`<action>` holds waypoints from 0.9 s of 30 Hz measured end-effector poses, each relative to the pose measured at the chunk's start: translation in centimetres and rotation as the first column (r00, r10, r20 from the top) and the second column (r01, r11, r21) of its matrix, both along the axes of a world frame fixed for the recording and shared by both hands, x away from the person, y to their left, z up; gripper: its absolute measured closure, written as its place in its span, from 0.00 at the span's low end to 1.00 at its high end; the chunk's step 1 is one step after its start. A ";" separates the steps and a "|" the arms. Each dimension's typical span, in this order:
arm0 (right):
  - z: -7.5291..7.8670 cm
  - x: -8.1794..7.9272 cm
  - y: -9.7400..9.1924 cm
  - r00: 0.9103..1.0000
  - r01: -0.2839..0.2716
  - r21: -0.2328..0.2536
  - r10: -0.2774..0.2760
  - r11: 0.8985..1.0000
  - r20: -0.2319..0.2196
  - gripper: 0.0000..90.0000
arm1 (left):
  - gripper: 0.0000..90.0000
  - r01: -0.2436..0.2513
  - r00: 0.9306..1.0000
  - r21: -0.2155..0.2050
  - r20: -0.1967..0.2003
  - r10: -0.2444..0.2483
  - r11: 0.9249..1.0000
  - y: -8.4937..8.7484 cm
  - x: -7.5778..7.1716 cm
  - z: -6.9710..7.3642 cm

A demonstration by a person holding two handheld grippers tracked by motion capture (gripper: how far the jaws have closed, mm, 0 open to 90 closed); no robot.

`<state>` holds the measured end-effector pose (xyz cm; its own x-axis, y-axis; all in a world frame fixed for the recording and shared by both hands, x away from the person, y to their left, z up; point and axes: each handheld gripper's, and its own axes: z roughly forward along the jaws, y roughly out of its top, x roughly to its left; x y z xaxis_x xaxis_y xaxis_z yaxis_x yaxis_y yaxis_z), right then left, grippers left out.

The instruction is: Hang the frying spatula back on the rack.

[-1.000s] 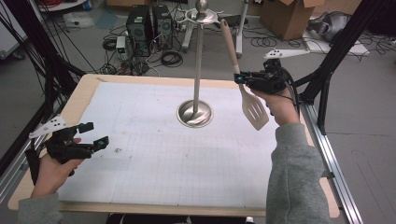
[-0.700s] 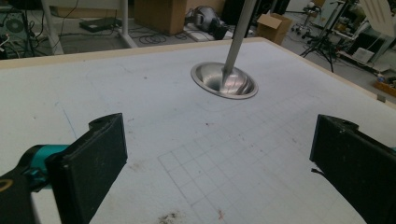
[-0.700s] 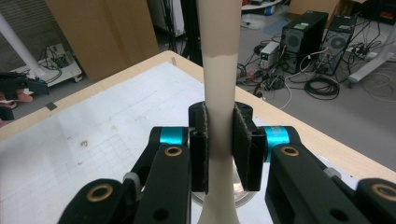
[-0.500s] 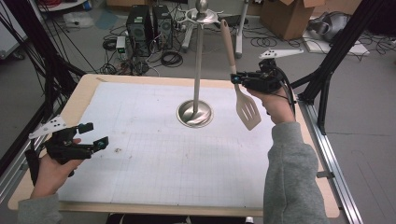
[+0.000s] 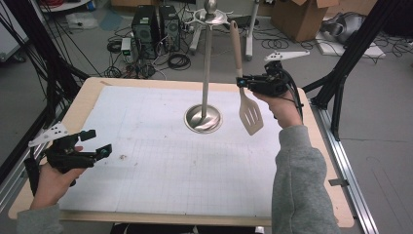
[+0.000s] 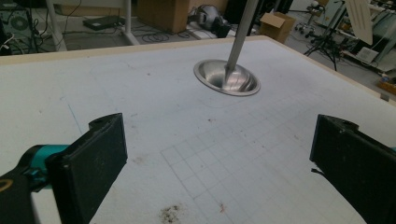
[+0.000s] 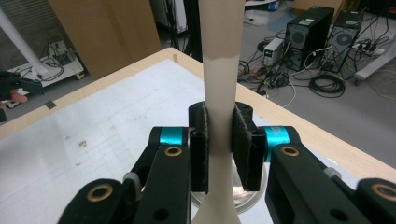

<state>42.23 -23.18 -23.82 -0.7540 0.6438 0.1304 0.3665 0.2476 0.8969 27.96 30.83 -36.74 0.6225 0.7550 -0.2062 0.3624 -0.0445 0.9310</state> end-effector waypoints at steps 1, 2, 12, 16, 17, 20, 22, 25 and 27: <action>0.0 0.1 0.1 1.000 -0.001 0.001 0.001 1.000 -0.004 0.87 | 0.05 -0.003 1.000 0.002 -0.003 0.003 1.000 0.0 -0.1 0.0; -0.1 0.2 0.2 1.000 -0.003 0.001 0.003 1.000 -0.005 0.87 | 0.05 -0.002 1.000 0.002 -0.001 0.002 1.000 0.1 -0.2 0.0; -0.6 0.9 1.0 1.000 -0.010 0.009 0.010 1.000 -0.008 0.87 | 0.05 -0.017 1.000 0.005 -0.003 0.017 1.000 0.5 -0.8 -0.1; -0.7 1.1 1.3 1.000 -0.010 0.011 0.010 1.000 -0.006 0.87 | 0.05 -0.023 1.000 0.007 -0.005 0.023 1.000 0.6 -0.9 -0.1; -0.8 1.2 1.3 1.000 -0.010 0.010 0.010 1.000 -0.007 0.87 | 0.05 -0.024 1.000 0.005 -0.003 0.024 1.000 0.6 -0.9 -0.2; -0.8 1.3 1.5 1.000 -0.006 0.009 0.006 1.000 -0.006 0.87 | 0.05 -0.025 1.000 0.007 -0.005 0.025 1.000 0.6 -1.0 -0.2; -0.9 1.4 1.7 1.000 -0.003 0.007 0.003 1.000 -0.005 0.87 | 0.05 -0.026 1.000 0.007 -0.008 0.026 1.000 0.6 -1.0 -0.2; -1.0 1.5 1.9 1.000 -0.001 0.007 0.001 1.000 -0.001 0.87 | 0.05 -0.026 1.000 0.009 -0.008 0.026 1.000 0.7 -1.1 -0.2; -1.0 1.7 2.0 1.000 0.002 0.006 -0.002 1.000 0.003 0.87 | 0.05 -0.026 1.000 0.009 -0.007 0.026 1.000 0.7 -1.1 -0.2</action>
